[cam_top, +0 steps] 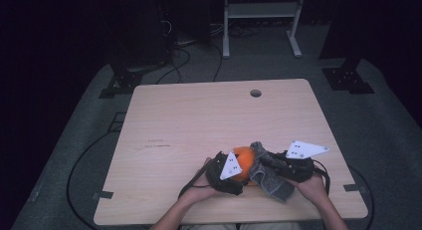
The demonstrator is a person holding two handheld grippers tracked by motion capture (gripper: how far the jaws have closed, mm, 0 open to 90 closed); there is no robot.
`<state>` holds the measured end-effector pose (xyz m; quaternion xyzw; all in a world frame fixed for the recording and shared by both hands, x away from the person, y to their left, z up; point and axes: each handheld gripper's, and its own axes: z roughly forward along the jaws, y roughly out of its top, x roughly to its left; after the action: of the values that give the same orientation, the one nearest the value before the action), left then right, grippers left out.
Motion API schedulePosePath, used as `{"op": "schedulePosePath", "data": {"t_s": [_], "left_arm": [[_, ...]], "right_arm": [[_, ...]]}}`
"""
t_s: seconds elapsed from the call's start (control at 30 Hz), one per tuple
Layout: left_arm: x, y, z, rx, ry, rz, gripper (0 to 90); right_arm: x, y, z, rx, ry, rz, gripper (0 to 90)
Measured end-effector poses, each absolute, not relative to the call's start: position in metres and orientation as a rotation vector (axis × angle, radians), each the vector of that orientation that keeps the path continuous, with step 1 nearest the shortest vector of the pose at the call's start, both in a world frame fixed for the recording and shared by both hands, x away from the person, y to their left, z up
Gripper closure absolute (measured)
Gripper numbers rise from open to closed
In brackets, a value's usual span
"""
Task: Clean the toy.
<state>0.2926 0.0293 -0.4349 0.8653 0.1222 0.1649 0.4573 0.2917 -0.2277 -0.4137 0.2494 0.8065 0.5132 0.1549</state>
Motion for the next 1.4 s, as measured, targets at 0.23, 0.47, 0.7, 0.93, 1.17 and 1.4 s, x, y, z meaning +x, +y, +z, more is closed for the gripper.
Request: {"op": "schedulePosePath", "data": {"t_s": [0.23,0.47,0.7,0.93,1.17,1.4], "left_arm": [[0.303,0.041,-0.429,2.04,0.384,0.311,18.4],[0.298,0.037,-0.438,2.099,0.336,0.27,27.0],[0.308,0.049,-0.432,2.021,0.398,0.233,23.4],[0.299,0.039,-0.441,2.111,0.356,0.28,30.2],[0.301,0.043,-0.437,2.081,0.369,0.261,20.2],[0.295,0.034,-0.443,2.122,0.383,0.294,23.3]], "right_arm": [[0.276,-0.246,-0.426,0.667,2.41,1.467,75.3],[0.277,-0.256,-0.424,0.696,2.389,1.376,74.7],[0.275,-0.252,-0.428,0.709,2.426,1.372,75.1],[0.262,-0.217,-0.406,0.56,2.407,1.328,75.2],[0.273,-0.23,-0.415,0.642,2.422,1.329,75.2],[0.278,-0.217,-0.405,0.594,2.449,1.301,75.1]]}}
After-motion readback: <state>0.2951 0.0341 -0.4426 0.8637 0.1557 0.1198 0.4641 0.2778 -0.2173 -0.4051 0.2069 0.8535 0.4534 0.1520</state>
